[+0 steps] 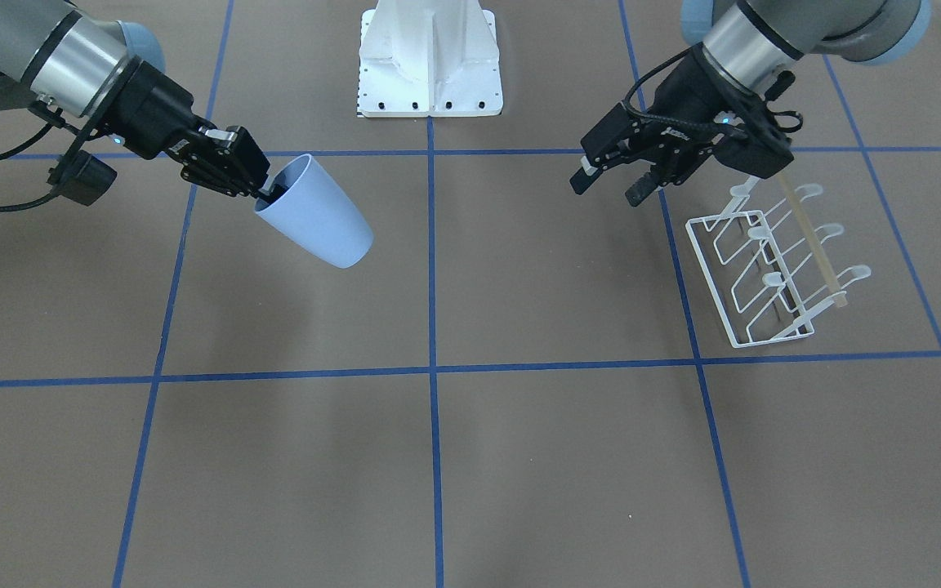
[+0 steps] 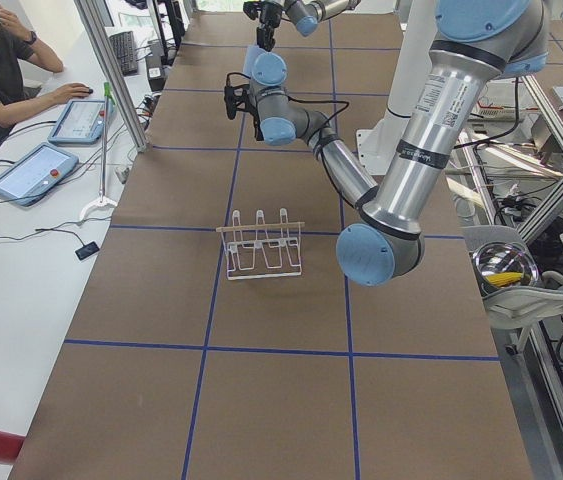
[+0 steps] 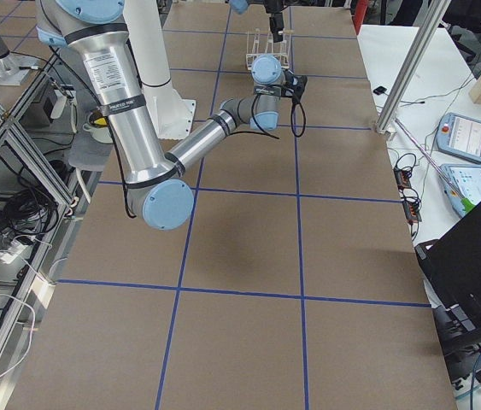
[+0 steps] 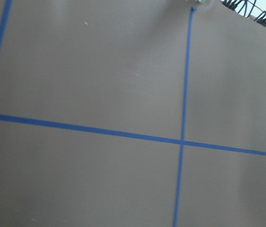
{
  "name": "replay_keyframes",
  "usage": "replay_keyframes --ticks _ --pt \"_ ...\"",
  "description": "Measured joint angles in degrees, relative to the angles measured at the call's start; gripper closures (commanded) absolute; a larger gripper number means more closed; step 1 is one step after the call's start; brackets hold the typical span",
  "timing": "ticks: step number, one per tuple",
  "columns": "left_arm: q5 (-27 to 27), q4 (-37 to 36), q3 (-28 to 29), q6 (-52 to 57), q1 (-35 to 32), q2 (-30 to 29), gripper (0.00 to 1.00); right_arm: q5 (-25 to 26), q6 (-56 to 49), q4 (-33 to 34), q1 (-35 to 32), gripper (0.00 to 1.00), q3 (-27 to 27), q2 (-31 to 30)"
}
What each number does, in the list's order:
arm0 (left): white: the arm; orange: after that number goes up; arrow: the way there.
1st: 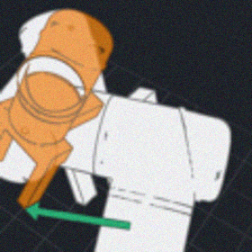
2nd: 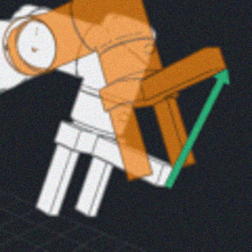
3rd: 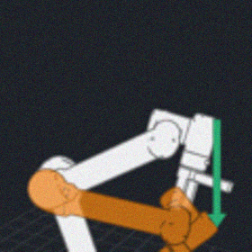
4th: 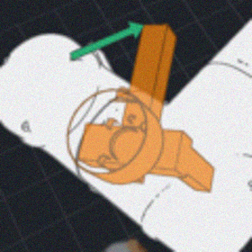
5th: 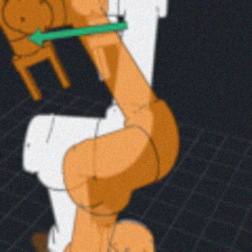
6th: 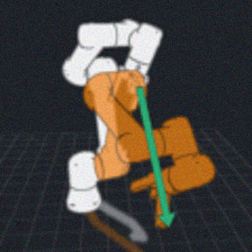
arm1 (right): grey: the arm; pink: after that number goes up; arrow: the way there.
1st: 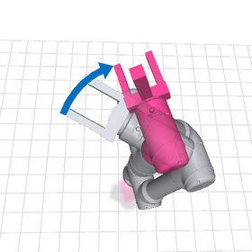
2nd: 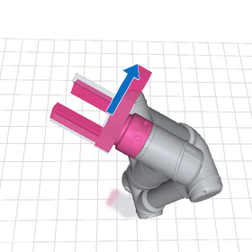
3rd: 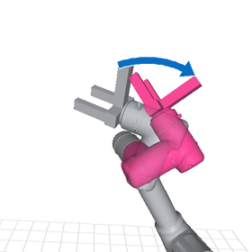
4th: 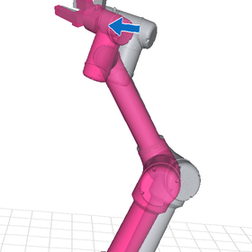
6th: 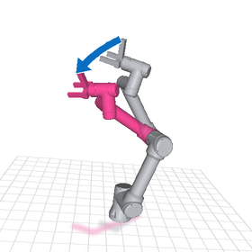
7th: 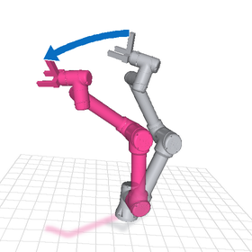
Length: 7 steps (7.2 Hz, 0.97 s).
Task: Hang cup on cup holder
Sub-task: 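Carry the cup toward the table center while the left gripper approaches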
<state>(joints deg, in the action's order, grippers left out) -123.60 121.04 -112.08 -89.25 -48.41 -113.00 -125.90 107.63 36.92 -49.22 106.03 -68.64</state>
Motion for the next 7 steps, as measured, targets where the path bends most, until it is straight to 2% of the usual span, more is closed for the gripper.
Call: replay_keyframes --ticks 2,3,4,7 --pt "2.85 11.97 3.33 -6.24 2.90 -1.40 0.02 4.48 6.59 -5.76 3.48 1.00 -0.09 1.36" --pt "3.14 20.27 6.27 -10.66 3.27 -1.69 0.02 5.15 8.19 -6.68 4.13 1.00 -0.10 2.19" --pt "3.19 25.43 7.89 -14.89 3.41 -1.80 0.02 5.19 8.91 -7.16 4.52 1.00 -0.05 2.61" --pt "2.90 29.51 8.75 -23.52 3.49 -3.08 0.02 4.92 12.59 -13.26 6.88 1.00 -0.02 2.78"
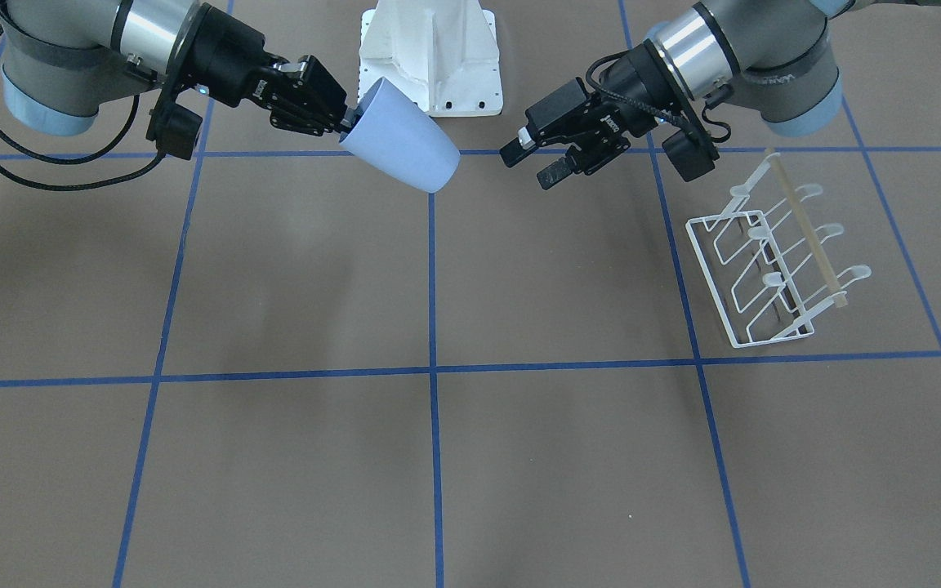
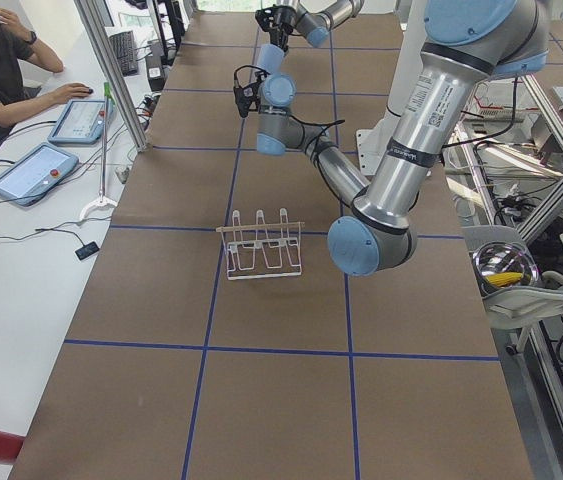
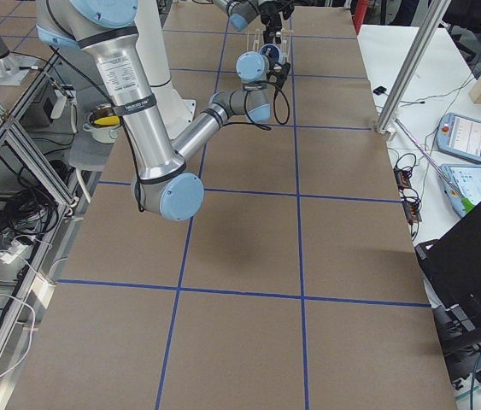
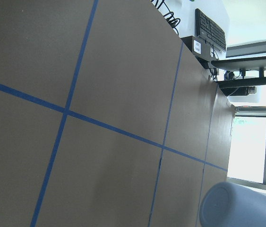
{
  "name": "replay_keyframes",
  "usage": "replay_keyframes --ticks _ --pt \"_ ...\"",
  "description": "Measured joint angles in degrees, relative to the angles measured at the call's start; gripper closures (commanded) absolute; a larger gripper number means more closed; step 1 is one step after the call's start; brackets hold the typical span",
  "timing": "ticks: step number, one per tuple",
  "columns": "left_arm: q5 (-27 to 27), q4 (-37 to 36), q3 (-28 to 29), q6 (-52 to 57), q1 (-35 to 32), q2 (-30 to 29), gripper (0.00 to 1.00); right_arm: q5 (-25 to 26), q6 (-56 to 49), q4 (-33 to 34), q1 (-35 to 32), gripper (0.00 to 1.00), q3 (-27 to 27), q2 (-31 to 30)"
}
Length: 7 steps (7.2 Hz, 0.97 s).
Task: Hang cup on cup holder
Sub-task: 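Carry the cup toward the table center while the left gripper approaches, then close the left gripper on the cup's closed end beside the right gripper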
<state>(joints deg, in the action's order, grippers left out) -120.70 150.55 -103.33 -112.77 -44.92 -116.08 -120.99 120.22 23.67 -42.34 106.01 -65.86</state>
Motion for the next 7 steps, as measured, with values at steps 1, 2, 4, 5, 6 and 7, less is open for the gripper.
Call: replay_keyframes --ticks 1,2,4,5,6,7 --pt "-0.06 1.22 0.26 -2.51 0.03 -0.59 0.02 -0.02 1.64 -2.37 0.68 1.00 -0.01 -0.23" --pt "-0.11 1.92 0.44 -3.75 0.05 -1.02 0.02 -0.06 2.39 -3.84 1.35 1.00 -0.02 -0.39" --pt "1.02 7.02 1.31 -8.64 0.01 -1.55 0.02 -0.11 2.78 -5.72 2.41 1.00 -0.02 -0.74" --pt "2.70 13.76 3.75 -10.80 0.02 -1.56 0.02 -0.12 2.81 -6.32 2.76 1.00 -0.02 -0.86" --pt "4.23 21.17 7.02 -13.13 0.06 -1.52 0.02 -0.11 2.85 -6.89 3.02 1.00 -0.02 -0.90" --pt "6.54 28.88 10.36 -16.79 0.14 -1.42 0.02 -0.07 3.15 -7.50 3.21 1.00 -0.02 -0.90"
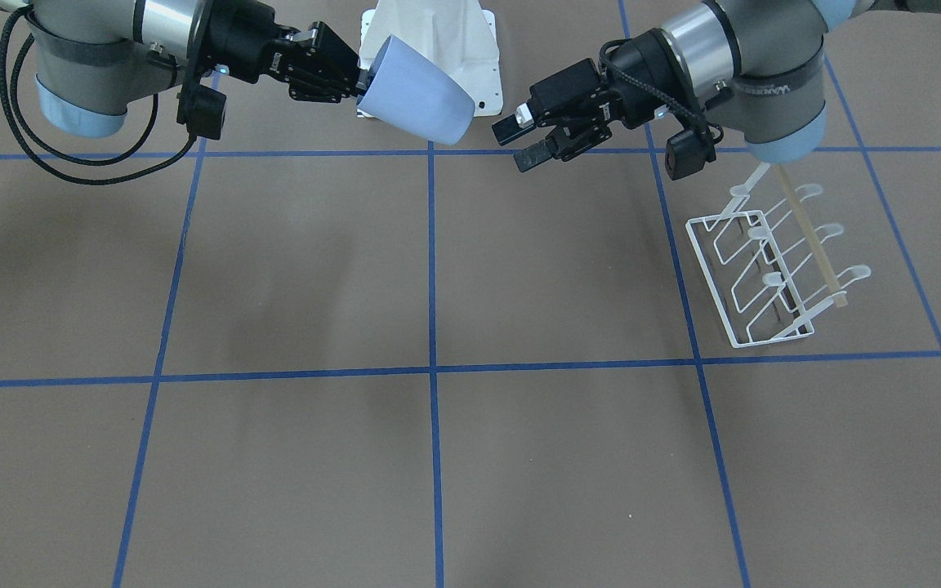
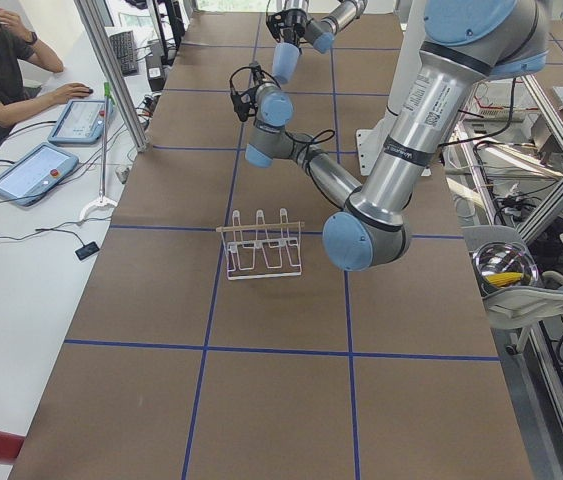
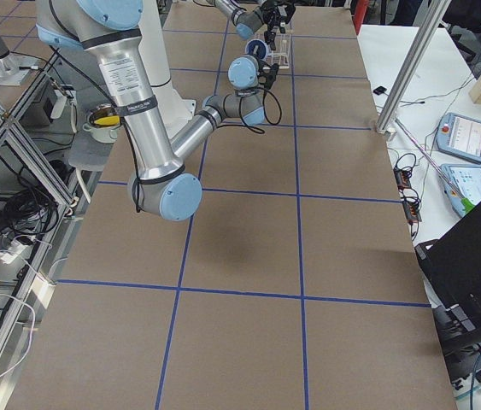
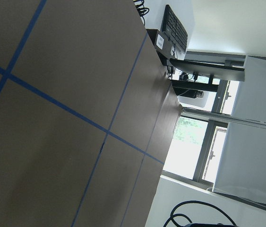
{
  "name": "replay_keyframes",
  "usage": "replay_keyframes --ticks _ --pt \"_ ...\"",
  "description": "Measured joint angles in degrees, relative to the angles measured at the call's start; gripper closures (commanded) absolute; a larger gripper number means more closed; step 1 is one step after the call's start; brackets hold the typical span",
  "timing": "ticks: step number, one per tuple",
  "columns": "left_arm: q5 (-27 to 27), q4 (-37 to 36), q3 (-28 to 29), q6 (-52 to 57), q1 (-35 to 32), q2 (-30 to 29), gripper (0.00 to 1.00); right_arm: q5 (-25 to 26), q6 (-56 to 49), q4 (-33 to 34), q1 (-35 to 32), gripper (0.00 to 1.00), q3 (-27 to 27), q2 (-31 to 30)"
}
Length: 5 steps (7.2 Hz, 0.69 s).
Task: Hang cup on cup holder
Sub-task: 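Close the left gripper on the cup's closed end beside the right gripper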
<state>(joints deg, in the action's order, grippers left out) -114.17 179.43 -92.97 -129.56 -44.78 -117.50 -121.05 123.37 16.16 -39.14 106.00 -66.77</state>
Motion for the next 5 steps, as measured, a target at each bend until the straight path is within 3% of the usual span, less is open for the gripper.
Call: replay_keyframes --ticks 2,5 --pt "3.60 10.62 4.71 -6.44 0.16 0.01 0.02 0.28 1.09 -0.55 0.15 1.00 0.00 0.23" --pt "6.67 16.70 5.66 -13.80 0.72 -1.49 0.02 2.07 7.94 -5.14 0.32 1.00 -1.36 0.77"
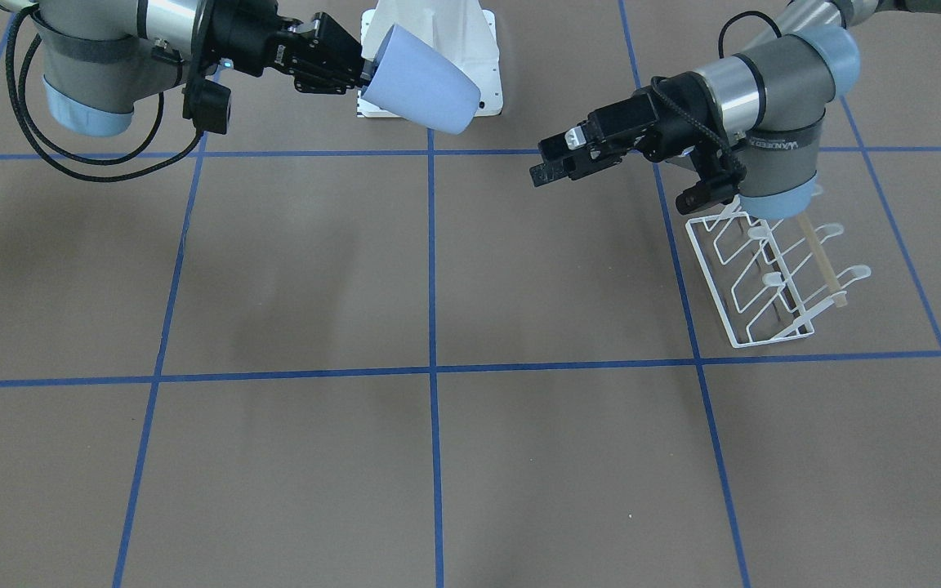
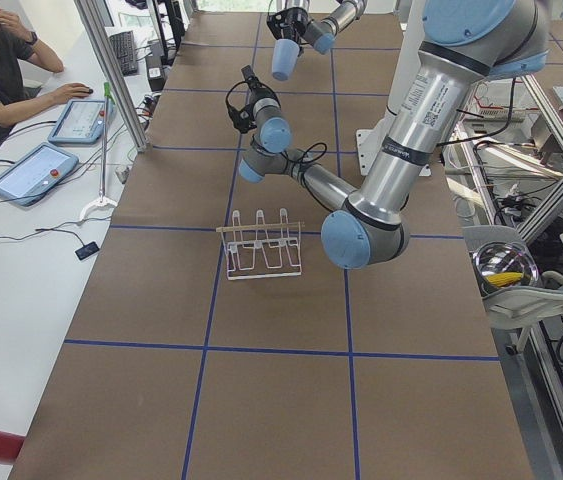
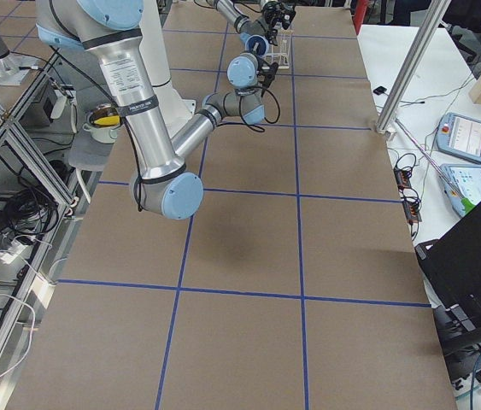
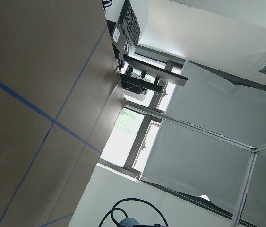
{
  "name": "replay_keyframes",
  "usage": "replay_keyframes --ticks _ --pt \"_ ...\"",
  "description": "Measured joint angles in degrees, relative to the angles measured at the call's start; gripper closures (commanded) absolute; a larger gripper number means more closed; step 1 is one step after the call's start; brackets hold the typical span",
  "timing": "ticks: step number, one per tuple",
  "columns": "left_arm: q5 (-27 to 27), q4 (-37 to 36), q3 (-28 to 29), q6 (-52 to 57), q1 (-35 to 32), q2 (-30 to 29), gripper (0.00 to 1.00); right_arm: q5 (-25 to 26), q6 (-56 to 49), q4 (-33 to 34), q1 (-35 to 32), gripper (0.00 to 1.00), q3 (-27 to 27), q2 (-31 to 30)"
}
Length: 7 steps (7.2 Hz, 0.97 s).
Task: Hang cup on cup holder
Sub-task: 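Close the left gripper on the cup's closed end beside the right gripper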
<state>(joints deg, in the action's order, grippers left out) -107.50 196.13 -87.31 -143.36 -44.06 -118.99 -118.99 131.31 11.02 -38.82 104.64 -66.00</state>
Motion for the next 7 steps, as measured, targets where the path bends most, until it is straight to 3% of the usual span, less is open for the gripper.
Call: replay_keyframes --ticks 3,7 --pt "0.49 0.27 -0.13 -0.70 1.18 -2.39 0.02 3.87 9.49 -13.15 0.43 1.00 -5.27 0.08" --pt "1.47 0.23 0.02 -0.24 2.69 -2.95 0.02 7.69 14.13 -17.83 0.81 1.00 -5.90 0.31"
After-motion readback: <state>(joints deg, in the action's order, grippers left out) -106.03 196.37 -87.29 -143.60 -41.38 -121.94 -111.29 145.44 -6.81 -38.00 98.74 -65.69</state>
